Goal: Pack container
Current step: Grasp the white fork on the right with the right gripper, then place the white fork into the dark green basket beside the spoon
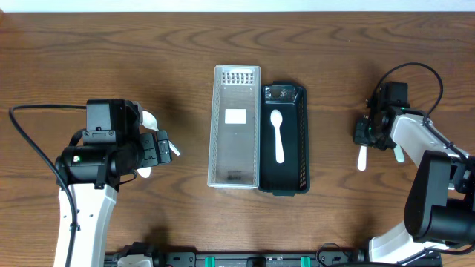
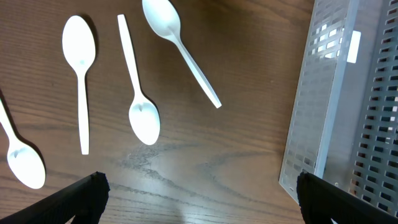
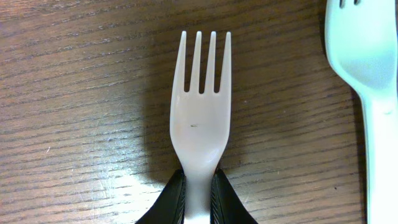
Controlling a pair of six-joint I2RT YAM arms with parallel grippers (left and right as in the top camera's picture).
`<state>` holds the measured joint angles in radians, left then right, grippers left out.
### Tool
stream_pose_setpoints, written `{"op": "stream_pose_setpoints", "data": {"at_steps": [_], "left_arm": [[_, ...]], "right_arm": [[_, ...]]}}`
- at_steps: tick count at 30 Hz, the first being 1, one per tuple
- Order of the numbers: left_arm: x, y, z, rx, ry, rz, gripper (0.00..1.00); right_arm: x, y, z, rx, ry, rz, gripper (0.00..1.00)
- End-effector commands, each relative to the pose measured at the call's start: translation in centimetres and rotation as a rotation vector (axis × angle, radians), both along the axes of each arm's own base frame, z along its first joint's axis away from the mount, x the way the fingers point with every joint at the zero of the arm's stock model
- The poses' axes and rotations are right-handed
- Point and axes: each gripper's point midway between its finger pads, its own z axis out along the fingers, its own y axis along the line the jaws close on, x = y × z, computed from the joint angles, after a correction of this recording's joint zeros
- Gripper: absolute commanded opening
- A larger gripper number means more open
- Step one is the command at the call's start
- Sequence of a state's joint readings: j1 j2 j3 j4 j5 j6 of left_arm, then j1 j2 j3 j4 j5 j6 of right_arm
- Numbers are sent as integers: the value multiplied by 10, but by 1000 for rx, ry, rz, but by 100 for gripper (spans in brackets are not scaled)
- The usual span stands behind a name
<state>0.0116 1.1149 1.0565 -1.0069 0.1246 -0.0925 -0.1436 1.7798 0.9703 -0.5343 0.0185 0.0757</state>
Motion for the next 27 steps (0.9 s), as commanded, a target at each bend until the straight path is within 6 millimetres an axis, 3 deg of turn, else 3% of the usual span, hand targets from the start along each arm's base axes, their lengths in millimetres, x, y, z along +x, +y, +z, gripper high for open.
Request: {"op": "stream_pose_setpoints", "data": {"at_steps": [1, 3, 7, 12, 15, 17, 20, 27], "left_arm": [[4, 3, 7, 12, -20, 1, 98], [4, 3, 7, 11, -20, 1, 98], [4, 3, 7, 12, -20, 1, 98], [4, 3, 7, 11, -20, 1, 98], [4, 3, 7, 12, -20, 1, 98], [4, 3, 7, 12, -21, 1, 98], [4, 3, 7, 12, -20, 1, 98], [4, 3, 7, 12, -20, 1, 98]], "right_arm": [[-1, 6, 2, 1, 15, -7, 1], [8, 15, 19, -1, -22, 13, 1], [35, 47, 78, -3, -158, 93, 1], [52, 123, 161, 49, -343, 231, 1], [49, 172, 182, 94, -391, 311, 1], [43, 200, 183, 123, -397, 340, 1], [33, 222, 170, 153, -357, 316, 1], [11, 236, 96, 129, -161, 287, 1]]}}
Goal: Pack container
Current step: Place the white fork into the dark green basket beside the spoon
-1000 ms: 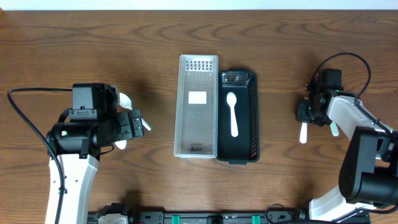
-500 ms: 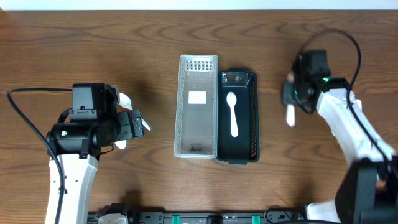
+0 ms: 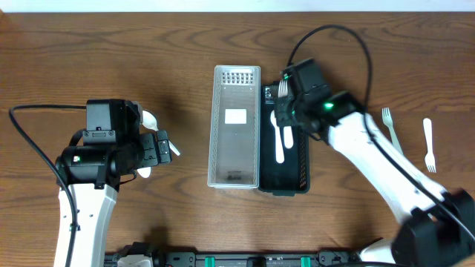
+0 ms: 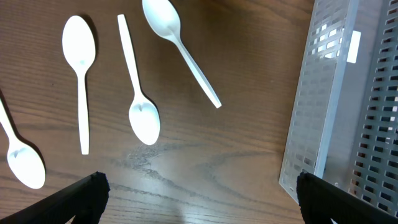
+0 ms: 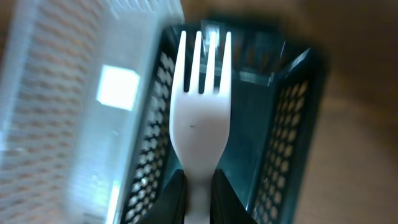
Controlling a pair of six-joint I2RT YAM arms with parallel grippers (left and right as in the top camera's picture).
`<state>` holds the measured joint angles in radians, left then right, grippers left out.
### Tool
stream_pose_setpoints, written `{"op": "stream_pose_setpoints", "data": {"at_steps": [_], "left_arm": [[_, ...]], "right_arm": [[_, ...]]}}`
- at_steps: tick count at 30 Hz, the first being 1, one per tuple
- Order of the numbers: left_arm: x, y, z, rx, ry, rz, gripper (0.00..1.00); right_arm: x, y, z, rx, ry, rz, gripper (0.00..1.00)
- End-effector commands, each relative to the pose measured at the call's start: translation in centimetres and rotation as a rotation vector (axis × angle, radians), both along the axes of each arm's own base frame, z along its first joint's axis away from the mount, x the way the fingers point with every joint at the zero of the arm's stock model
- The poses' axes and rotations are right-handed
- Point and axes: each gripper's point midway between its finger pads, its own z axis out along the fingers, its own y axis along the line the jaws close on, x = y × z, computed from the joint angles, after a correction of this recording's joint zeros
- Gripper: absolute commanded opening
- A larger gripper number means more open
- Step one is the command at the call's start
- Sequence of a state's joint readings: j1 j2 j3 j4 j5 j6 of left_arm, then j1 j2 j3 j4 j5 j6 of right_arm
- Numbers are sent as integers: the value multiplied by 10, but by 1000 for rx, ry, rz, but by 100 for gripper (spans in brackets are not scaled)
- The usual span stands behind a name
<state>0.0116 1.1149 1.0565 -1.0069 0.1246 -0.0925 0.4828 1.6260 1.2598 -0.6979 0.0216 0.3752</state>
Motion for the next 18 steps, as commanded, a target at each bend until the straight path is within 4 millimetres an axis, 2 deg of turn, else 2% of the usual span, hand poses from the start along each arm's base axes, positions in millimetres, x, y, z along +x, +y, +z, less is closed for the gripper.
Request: {"op": "stream_pose_setpoints", "data": {"at_steps": [1, 4, 5, 6, 7, 10, 11, 13, 15, 18], "left_arm": [[4, 3, 7, 12, -20, 1, 98], [4, 3, 7, 11, -20, 1, 98], [4, 3, 7, 11, -20, 1, 98], [4, 3, 7, 11, -20, 1, 98], [4, 3, 7, 11, -20, 1, 98], [4, 3, 7, 11, -20, 1, 98], [4, 3, 7, 12, -21, 1, 98], [4, 3, 7, 12, -21, 1, 98], [4, 3, 7, 11, -21, 1, 98], [4, 3, 7, 12, -21, 1, 98]], "right_arm": [[-11, -2, -46, -48, 118, -50, 1], [-13, -3, -62, -84, 154, -22, 7], [-14, -3, -65, -90, 159, -15, 11], [-13, -3, -65, -93, 158, -6, 23], [-13, -3, -65, -98, 154, 6, 31], [-10, -3, -61, -107, 133, 44, 52], [-9, -3, -59, -113, 124, 63, 55], [-5, -2, -50, -115, 97, 91, 57], [2, -3, -33, -104, 51, 99, 56], [22, -24, 10, -104, -57, 26, 61]]}}
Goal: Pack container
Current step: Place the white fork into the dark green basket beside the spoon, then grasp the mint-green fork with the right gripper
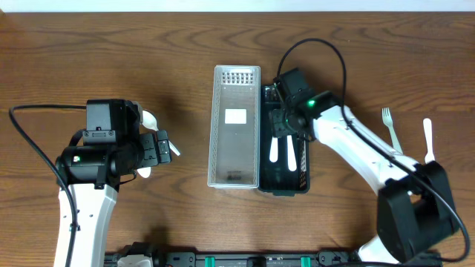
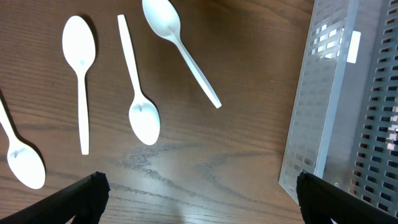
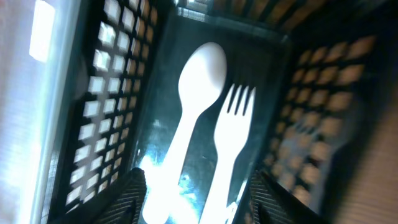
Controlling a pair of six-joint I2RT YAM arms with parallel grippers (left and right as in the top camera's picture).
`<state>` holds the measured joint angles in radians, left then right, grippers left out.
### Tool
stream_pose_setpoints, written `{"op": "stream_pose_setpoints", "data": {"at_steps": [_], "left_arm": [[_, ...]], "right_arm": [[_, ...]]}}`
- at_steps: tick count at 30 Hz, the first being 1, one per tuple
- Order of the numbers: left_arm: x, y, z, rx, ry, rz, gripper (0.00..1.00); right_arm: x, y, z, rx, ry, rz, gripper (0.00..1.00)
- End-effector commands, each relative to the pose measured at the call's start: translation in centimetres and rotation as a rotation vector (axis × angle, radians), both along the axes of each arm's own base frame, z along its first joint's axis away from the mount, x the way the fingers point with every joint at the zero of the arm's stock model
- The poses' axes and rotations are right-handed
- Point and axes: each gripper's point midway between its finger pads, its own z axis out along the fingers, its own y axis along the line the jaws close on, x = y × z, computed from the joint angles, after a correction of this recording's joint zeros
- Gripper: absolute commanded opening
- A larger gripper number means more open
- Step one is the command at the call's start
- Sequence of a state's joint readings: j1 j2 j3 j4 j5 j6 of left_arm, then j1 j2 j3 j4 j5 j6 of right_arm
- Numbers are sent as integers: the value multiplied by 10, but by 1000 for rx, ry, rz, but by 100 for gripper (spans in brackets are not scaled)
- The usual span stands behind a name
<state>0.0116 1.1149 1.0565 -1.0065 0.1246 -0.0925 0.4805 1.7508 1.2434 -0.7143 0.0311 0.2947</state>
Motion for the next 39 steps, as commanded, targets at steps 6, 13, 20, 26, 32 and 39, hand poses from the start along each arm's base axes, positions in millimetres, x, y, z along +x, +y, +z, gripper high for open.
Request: {"op": "stream_pose_setpoints", "data": {"at_steps": [6, 13, 20, 26, 32, 39], "left_arm": [[4, 3, 7, 12, -20, 1, 98], [5, 3, 8, 12, -23, 1, 98], [5, 3, 8, 12, -23, 1, 98], [5, 3, 8, 12, -23, 1, 98], [5, 3, 8, 12, -23, 1, 98], [5, 3, 8, 12, -23, 1, 98]], "right_arm": [[51, -115, 146, 28, -350, -271, 85], [22, -256, 112, -135, -172, -459, 91], [6, -305, 40, -116, 61, -475, 91], [0, -306, -18, -97, 225, -458, 91], [-4, -305, -58, -87, 321, -450, 90], [-8, -303, -86, -79, 385, -445, 89]]}}
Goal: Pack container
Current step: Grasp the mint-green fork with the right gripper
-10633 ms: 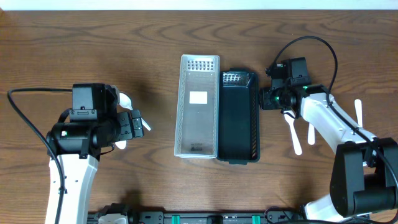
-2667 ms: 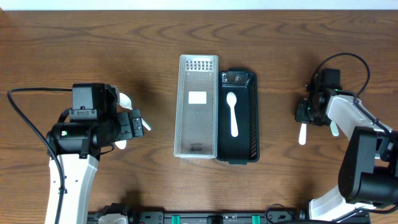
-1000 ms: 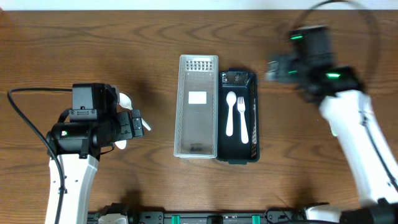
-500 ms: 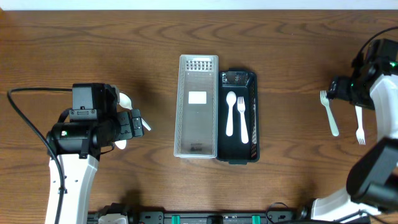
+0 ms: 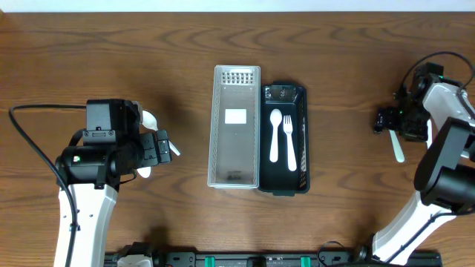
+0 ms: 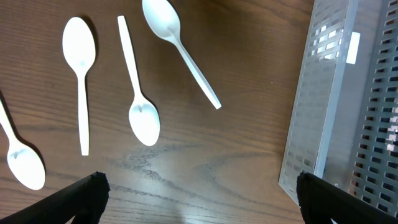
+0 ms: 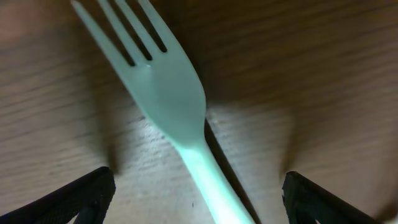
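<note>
The black container (image 5: 299, 174) holds a white spoon (image 5: 274, 136) and a white fork (image 5: 289, 139) side by side. Next to it on the left stands a clear container (image 5: 236, 126). My right gripper (image 5: 397, 126) is at the table's far right, open. Its fingers (image 7: 84, 196) stand on either side of the handle of another white fork (image 7: 168, 99), which lies flat on the wood, not gripped. My left gripper (image 6: 199, 202) is open above bare table. Several white spoons (image 6: 143, 118) lie ahead of it, with the clear container's wall (image 6: 323, 112) at its right.
The fork's handle (image 5: 398, 150) sticks out below the right wrist in the overhead view. Spoon ends (image 5: 149, 119) show around the left gripper. The right arm (image 5: 445, 148) covers part of the table's right edge.
My right gripper was open inside the black container over the fork and spoon. Now it is at the far right, open around another fork on the table. The left arm has not moved.
My right gripper was shut on a fork lying at the table's right. Then it held that fork over the black container. Then it was open, the fork lying beside the spoon inside. Now it stands open over a second fork at the right.
</note>
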Controlling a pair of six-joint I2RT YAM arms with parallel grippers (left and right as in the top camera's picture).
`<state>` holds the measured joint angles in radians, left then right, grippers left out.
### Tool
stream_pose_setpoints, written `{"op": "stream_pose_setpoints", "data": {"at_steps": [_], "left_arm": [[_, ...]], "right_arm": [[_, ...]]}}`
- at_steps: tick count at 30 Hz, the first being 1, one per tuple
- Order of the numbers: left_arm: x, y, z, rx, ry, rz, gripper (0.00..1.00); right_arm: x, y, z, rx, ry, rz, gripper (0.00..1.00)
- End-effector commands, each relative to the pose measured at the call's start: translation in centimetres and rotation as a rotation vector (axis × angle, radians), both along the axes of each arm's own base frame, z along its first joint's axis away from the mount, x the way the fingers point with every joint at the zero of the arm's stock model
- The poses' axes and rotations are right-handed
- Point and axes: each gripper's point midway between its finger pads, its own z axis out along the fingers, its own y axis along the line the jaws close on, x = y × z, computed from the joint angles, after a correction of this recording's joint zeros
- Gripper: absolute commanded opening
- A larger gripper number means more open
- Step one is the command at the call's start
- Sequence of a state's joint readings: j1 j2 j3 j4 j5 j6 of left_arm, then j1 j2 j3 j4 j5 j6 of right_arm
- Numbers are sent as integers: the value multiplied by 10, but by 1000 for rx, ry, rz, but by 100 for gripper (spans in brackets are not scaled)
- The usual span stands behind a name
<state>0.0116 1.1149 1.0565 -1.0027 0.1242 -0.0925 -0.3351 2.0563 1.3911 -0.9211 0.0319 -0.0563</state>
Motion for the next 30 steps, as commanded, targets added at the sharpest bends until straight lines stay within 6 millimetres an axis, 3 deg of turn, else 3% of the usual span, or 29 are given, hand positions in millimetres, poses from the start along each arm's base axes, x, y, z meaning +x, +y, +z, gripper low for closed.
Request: {"op": "stream_pose_setpoints", "data": {"at_steps": [1, 9, 13, 24, 30], "left_arm": [[4, 3, 7, 12, -19, 1, 98], [4, 3, 7, 12, -19, 1, 98], [4, 3, 7, 12, -19, 1, 98], [4, 3, 7, 12, -19, 1, 98], [4, 3, 7, 12, -19, 1, 98]], "right_arm": [[-2, 2, -8, 15, 13, 10, 89], [3, 0, -10, 10, -5, 11, 88], [3, 0, -10, 10, -5, 11, 78], [3, 2, -10, 14, -6, 7, 38], [4, 5, -10, 28, -11, 9, 33]]}}
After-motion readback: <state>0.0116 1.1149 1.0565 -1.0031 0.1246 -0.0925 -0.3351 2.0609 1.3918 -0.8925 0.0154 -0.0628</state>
